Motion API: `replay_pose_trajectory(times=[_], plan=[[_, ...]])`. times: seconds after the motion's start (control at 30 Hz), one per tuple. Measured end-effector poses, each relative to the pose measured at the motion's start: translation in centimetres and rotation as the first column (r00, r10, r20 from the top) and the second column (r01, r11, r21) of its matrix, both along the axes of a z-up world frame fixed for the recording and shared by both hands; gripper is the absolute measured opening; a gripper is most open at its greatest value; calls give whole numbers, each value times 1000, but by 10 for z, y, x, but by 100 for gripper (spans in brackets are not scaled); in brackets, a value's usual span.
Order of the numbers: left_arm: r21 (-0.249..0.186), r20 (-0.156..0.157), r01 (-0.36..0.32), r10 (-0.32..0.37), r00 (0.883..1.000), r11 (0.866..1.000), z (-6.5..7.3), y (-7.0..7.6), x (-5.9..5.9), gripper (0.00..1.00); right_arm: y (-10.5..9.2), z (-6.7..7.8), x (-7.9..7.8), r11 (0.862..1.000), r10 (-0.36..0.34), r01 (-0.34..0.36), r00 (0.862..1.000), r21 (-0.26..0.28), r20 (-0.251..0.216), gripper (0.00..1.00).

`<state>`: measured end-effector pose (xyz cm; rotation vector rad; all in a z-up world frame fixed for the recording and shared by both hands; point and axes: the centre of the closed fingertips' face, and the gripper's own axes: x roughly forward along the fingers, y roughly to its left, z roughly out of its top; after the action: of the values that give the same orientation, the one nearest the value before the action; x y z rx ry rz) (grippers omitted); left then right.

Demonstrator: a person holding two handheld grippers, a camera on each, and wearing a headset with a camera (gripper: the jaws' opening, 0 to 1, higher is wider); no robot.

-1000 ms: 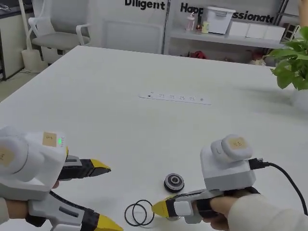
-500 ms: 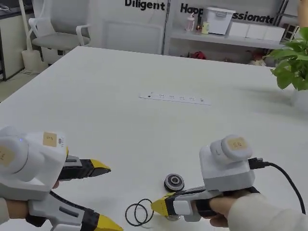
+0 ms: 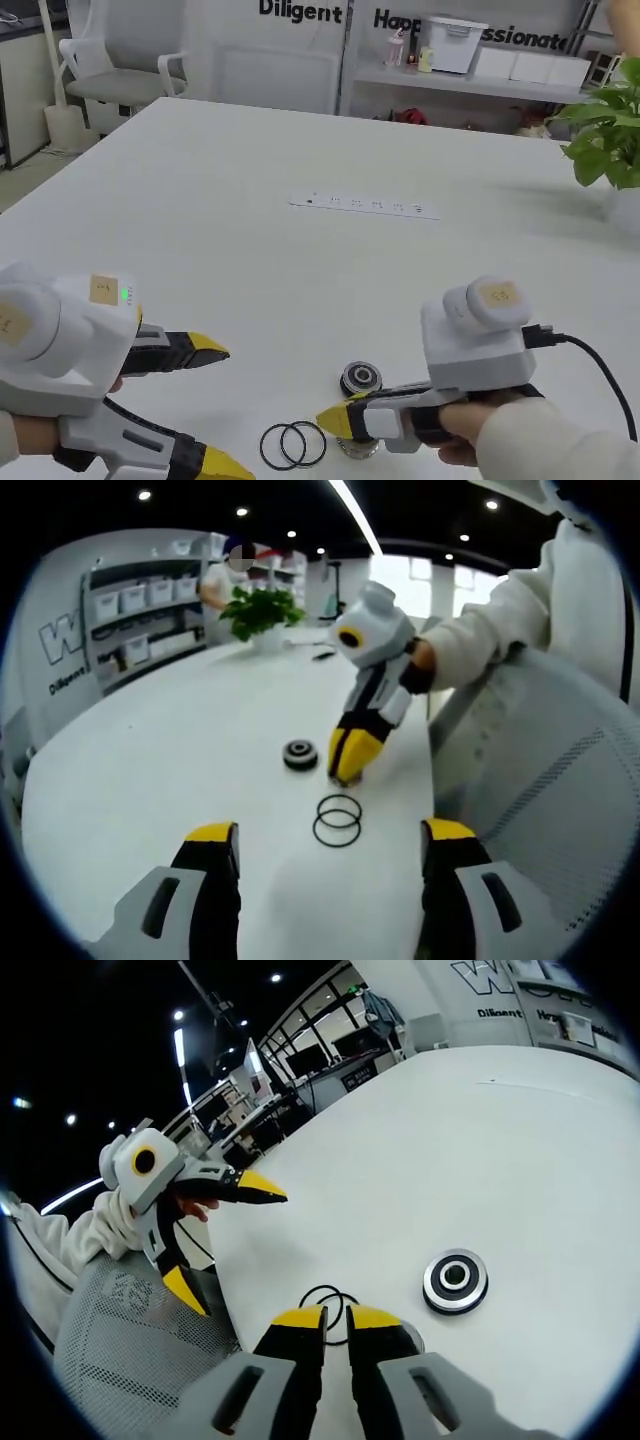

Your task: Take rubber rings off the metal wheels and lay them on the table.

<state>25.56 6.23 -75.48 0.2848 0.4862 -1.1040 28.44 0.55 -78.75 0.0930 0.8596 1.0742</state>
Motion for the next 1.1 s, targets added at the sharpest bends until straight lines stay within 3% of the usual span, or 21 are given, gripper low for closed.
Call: replay_pose_trajectory(times=[0.73, 1.1], plan=[[3, -1, 1, -1, 1000, 1000, -1, 0, 0, 75, -10, 25, 25, 991, -105, 102, 994, 82, 32, 7], [5, -3, 0, 0, 1000, 1000, -1, 0, 0, 75, -19, 41, 40, 976, -174, 167, 984, 140, 44, 8]])
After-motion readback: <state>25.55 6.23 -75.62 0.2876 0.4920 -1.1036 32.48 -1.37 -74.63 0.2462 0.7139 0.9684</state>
